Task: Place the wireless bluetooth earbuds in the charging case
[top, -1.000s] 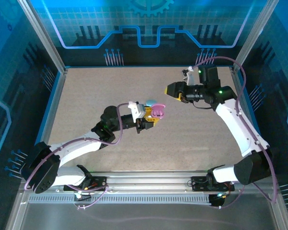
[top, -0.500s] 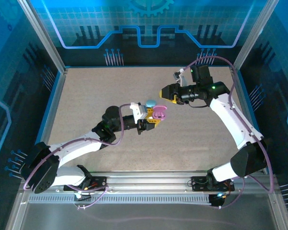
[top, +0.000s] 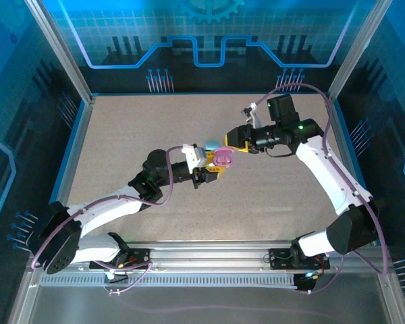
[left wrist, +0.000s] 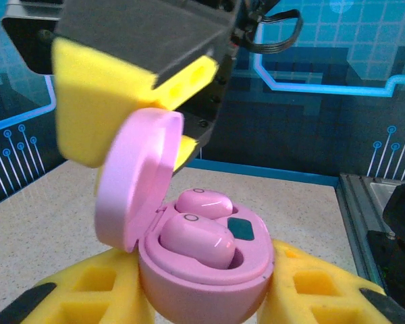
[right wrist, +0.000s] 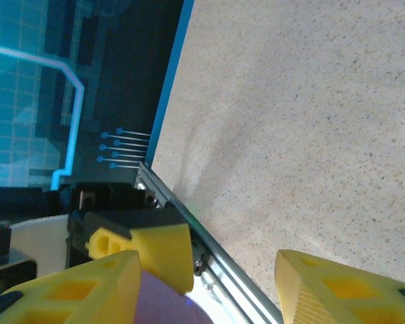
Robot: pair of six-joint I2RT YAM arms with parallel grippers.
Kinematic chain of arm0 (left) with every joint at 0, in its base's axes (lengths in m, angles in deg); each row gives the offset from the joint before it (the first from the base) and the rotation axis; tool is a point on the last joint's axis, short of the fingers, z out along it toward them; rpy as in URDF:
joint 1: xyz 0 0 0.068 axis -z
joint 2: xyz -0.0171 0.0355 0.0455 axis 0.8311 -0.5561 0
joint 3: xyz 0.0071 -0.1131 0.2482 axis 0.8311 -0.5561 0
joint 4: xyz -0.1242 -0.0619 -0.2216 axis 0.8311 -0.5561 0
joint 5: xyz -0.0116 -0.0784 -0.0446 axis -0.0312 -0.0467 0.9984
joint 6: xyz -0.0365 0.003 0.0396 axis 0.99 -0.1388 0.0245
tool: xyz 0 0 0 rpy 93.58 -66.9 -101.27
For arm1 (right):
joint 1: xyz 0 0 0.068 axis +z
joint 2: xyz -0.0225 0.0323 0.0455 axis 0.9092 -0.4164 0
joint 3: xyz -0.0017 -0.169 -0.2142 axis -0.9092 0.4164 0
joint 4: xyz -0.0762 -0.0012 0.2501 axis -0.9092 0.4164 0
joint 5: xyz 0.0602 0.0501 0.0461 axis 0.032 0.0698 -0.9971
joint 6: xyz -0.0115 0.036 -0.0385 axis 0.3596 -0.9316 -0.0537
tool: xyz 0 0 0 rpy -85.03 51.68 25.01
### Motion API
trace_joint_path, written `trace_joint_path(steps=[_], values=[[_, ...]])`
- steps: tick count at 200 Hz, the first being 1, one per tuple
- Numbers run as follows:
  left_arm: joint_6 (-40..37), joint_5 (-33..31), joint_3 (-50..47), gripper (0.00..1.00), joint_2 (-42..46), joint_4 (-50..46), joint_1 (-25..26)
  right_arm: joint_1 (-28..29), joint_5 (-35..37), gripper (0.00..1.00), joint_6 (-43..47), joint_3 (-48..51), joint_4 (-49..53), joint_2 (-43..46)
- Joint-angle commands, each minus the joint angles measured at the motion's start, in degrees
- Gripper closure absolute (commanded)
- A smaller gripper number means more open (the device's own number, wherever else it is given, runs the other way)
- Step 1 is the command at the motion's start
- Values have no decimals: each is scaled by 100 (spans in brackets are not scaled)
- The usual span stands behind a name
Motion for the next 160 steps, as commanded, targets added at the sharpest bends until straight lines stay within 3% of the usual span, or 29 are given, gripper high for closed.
trace_joint_path(steps=[1,52,112,160], values=[[118,-132,133,67,78,317,35,77,-306,44,165,151,141,295],[206,-228,111,67,44,429,35,-69,-526,42,113,453,3,669],[428,-164,91,67,24,683,27,-257,-1680,42,-647,1428,-1281,1035],[593,0,163,66,-65,823,27,-166,-1961,46,-1055,1686,-1946,932]])
